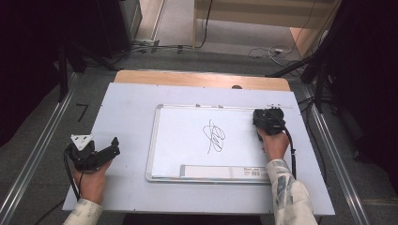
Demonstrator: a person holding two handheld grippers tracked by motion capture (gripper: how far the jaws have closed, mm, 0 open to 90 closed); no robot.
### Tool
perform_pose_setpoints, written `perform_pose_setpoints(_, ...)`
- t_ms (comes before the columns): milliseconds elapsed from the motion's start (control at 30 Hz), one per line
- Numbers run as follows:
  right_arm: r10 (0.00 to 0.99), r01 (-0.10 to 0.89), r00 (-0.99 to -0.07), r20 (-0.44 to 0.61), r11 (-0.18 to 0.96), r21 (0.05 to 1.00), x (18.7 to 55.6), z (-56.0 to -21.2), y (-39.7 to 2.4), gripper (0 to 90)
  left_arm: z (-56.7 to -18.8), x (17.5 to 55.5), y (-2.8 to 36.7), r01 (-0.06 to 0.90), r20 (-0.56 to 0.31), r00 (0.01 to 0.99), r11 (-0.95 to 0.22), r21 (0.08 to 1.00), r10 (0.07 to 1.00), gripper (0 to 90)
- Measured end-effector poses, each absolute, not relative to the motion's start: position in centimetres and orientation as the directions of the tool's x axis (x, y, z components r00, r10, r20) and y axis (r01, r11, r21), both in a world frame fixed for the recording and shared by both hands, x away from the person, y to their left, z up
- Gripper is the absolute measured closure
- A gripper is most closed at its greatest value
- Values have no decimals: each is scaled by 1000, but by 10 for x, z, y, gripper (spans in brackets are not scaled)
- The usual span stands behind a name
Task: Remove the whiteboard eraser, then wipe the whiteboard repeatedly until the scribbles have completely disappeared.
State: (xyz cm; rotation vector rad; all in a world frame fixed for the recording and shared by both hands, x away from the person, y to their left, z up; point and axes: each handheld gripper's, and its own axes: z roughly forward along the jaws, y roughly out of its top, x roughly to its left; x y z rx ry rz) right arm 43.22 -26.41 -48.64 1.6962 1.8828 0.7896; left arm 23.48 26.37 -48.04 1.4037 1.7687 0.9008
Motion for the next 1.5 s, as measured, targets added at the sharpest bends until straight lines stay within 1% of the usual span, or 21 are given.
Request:
perform_pose_setpoints(467,997,698,-83,8,52,714,428,-486,-262,380,-480,234,265,494,-104,-170,176,852,980,64)
perform_pose_setpoints(667,997,669,-83,-4,59,741,422,-480,-263,381,-480,235,264,495,-104,-171,177,850,980,64)
perform_pose_setpoints(800,995,647,-99,11,56,760,415,-466,-265,381,-480,235,263,496,-102,-168,173,851,981,64)
perform_pose_setpoints(1000,994,655,-111,3,71,752,402,-453,-269,380,-479,234,263,494,-105,-168,176,851,980,64)
perform_pose_setpoints(1200,990,650,-138,-13,101,753,385,-448,-269,380,-478,235,262,493,-106,-165,175,852,981,64)
perform_pose_setpoints(1500,985,650,-171,8,107,752,370,-448,-267,380,-479,236,260,494,-102,-160,169,853,982,64)
